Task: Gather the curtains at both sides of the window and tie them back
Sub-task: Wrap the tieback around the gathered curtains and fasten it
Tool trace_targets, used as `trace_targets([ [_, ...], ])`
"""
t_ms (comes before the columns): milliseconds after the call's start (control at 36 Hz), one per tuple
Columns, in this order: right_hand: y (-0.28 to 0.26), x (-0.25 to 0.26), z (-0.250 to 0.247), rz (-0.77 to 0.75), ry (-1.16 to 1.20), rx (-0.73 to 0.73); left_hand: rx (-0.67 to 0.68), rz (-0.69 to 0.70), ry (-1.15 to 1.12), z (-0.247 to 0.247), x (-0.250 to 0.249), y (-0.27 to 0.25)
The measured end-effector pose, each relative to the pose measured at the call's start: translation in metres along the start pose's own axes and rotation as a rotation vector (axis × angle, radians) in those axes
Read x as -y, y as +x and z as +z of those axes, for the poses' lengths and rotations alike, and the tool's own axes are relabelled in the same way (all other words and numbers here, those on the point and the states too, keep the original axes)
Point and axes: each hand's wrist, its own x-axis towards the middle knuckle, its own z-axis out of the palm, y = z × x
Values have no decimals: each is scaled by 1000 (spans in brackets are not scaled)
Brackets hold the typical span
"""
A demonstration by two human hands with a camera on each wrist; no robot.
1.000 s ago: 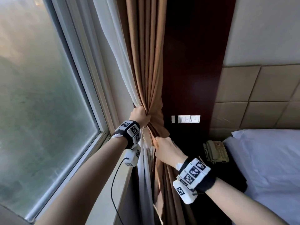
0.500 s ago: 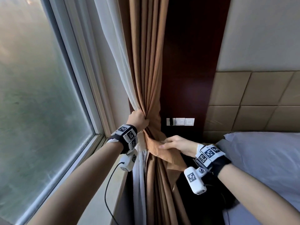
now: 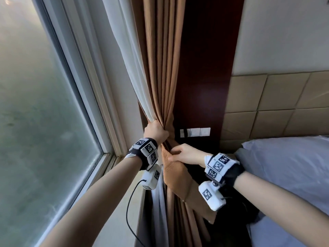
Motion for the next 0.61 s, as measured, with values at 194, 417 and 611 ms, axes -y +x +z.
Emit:
trace_targets([
  [194, 9, 21, 18, -106, 103, -218, 27, 45, 6, 0, 6, 8],
  [417, -13, 14, -26, -84, 108, -7, 17, 163, 93, -3, 17, 13],
  [611, 10, -6, -85, 119, -608, 184, 30, 218, 111, -2, 19, 13],
])
